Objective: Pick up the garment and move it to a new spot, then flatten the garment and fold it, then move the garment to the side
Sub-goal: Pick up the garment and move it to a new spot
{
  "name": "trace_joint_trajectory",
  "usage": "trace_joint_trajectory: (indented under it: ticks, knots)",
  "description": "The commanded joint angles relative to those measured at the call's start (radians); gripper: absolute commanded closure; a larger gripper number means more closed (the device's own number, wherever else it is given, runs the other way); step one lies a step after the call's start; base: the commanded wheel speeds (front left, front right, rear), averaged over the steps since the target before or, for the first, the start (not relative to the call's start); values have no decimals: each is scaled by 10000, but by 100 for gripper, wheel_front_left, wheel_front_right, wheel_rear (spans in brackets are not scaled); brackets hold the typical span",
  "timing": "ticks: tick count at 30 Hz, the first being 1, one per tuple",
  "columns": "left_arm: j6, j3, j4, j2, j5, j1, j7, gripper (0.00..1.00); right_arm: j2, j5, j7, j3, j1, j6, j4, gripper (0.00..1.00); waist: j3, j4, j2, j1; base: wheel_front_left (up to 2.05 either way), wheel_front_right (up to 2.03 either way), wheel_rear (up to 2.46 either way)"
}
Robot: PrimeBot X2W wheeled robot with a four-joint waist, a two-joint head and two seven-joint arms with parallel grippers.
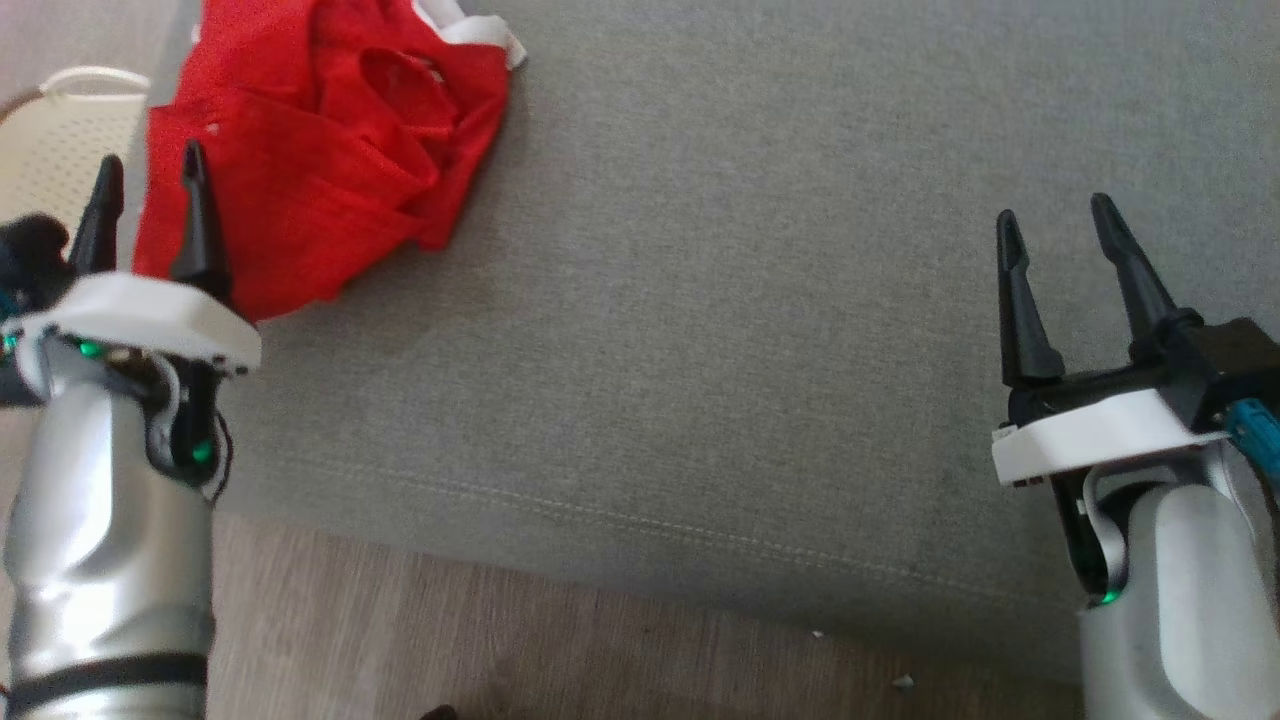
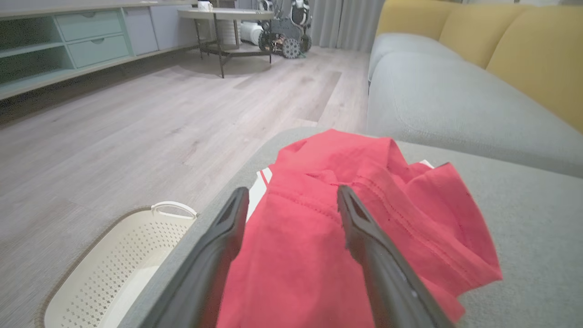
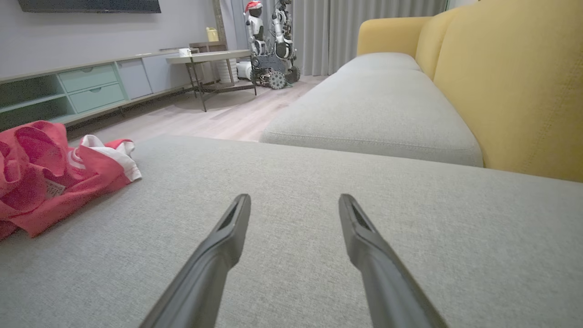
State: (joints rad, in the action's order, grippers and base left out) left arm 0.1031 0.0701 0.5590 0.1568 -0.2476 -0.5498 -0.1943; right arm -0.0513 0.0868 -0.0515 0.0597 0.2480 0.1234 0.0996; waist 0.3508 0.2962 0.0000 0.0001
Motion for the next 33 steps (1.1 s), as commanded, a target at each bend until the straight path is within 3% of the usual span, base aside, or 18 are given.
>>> trace_joint_trajectory:
  ticks: [1,8,10,19,28,33]
  knots:
    - [2,218,99,578,116,-452,74,0,11,136,76,246,169,73,-483,0,232,-177,0,-1,0,0,0]
    - [18,-9,1929,967,227,-1628,280,0,11,247,184,133,233,73,-842,0,476,-383,0,-1,0,0,0]
    - [35,-29,2213,1052,218,-1830,112,100,11,243,184,126,222,73,-857,0,476,-425,0,-1,0,0,0]
    - [102,178,1787,1190,69,-1951,-646,100,11,-27,-33,54,179,73,-478,0,-62,-452,0,-1,0,0,0]
    - [24,1675,-2125,1115,-117,-1268,-672,100,11,-644,-539,233,303,73,269,0,-1123,-846,0,-1,0,0,0]
    - [131,1872,-3718,874,-483,-1425,-673,100,11,-1015,-864,439,337,73,696,0,-1633,-1296,0,-1,0,0,0]
